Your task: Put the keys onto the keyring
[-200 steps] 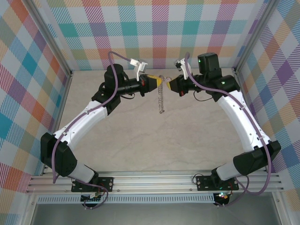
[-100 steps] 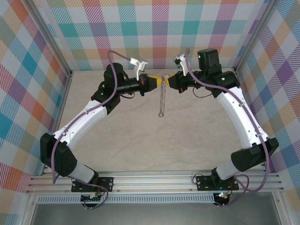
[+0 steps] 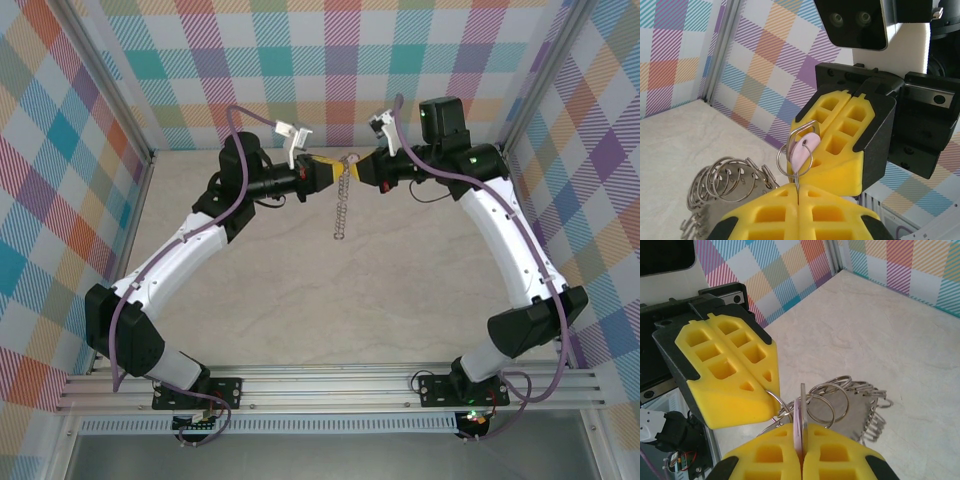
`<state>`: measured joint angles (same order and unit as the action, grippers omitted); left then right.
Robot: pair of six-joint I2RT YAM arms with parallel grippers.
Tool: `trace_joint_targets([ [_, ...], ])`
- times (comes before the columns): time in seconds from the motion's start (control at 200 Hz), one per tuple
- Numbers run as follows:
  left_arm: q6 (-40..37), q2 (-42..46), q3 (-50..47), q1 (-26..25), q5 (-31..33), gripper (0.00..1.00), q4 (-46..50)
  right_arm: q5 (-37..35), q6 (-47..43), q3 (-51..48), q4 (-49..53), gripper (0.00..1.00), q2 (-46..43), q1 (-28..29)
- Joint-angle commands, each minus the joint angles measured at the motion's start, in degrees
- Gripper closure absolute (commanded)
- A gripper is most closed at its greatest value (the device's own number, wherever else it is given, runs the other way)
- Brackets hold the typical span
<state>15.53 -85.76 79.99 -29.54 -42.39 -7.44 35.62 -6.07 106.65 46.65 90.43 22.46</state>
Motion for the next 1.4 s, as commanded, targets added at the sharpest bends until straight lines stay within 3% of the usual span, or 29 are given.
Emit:
trace_joint_targets([
  [0.0, -0.68, -0.36, 2.93, -0.34, -2.80, 1.00, -0.69, 2.01, -0.50, 2.91, 0.15, 1.00, 1.20, -0.31],
  [0.685, -5.91, -2.97, 5.58, -0.52, -3.57, 1.00, 8.58, -4.60, -4.13, 10.42, 9.80, 1.00, 5.49, -0.31],
  [0.98, -5.69, -0.33, 3.28, -0.21, 3.00, 0.58, 8.71, -7.07, -4.48, 10.45, 11.38, 1.00, 6.40, -0.40],
  [1.395, -2.91, 8.25, -4.75, 3.16, 13.63, 0.37, 8.19, -10.80, -5.18, 11.17, 14.46, 1.00, 9.54, -0.55],
])
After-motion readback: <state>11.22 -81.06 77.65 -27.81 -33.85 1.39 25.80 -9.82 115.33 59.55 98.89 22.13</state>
